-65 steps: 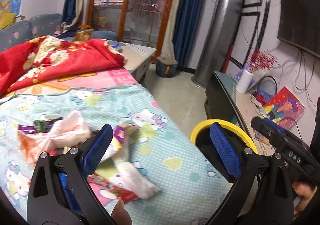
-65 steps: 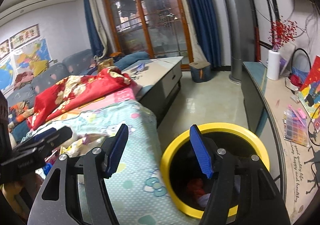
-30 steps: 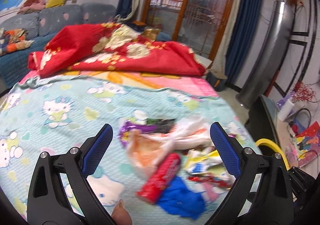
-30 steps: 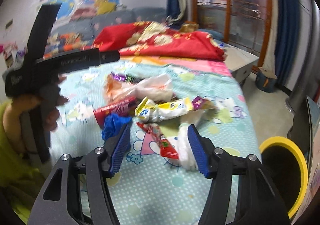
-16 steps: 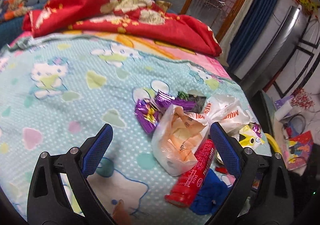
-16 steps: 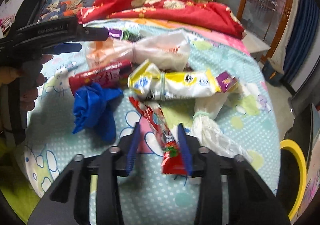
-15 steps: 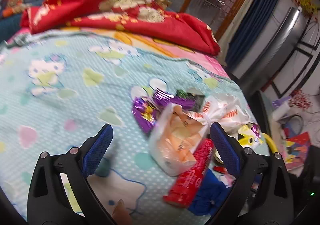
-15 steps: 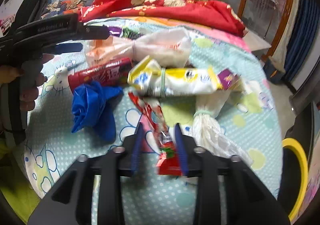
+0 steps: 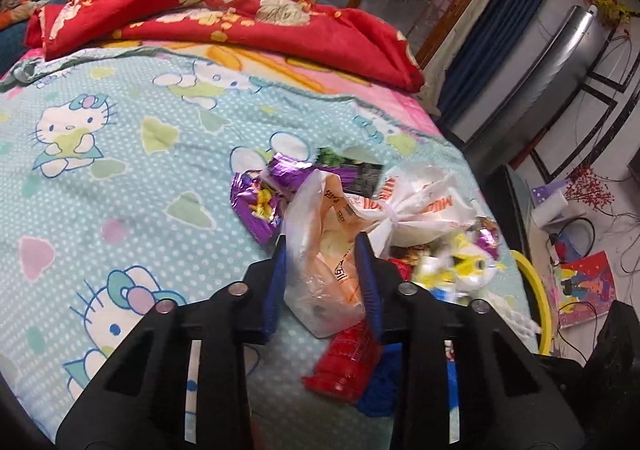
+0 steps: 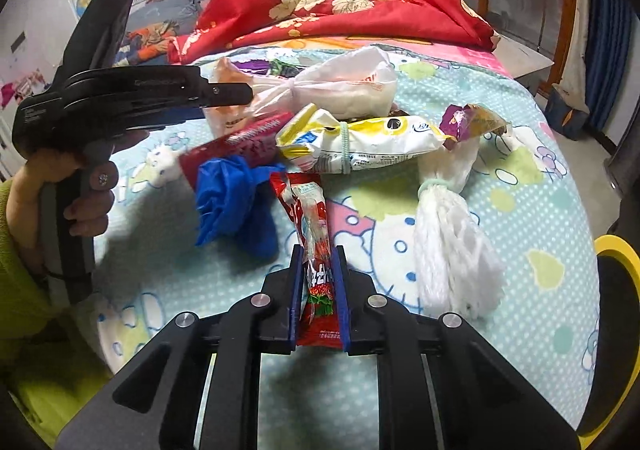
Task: Collect trash
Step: 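Carry the white bag and red wrapper to the bin and release both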
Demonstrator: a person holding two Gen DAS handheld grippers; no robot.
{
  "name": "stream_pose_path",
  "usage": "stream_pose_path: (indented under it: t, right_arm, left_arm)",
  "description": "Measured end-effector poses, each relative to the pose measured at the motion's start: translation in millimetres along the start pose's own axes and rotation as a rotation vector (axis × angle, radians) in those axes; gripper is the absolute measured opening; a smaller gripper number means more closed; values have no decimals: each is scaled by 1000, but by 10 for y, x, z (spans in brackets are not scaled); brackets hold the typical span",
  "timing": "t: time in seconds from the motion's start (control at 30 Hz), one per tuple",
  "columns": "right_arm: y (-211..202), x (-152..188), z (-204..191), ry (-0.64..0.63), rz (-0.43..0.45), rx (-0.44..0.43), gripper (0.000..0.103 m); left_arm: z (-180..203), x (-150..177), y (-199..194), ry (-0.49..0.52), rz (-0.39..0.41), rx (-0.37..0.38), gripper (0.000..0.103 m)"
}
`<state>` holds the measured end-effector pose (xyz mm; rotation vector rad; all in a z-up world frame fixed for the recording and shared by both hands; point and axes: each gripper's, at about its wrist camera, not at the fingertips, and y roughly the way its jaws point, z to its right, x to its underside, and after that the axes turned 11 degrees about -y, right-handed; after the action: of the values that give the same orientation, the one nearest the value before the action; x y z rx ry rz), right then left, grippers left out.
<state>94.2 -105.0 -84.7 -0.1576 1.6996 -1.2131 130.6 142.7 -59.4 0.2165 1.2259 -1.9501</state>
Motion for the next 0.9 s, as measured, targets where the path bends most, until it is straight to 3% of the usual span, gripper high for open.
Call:
stream_pose_path:
  t: [0.57,0.9]
  right_arm:
    - [-576,-46,129,68,143,22,14]
    - [-868,-28,404,134,206,98,14]
  left_arm:
    - [503,-55,-634,72,144,109,21]
    - [716,21,-743,105,160,140,21]
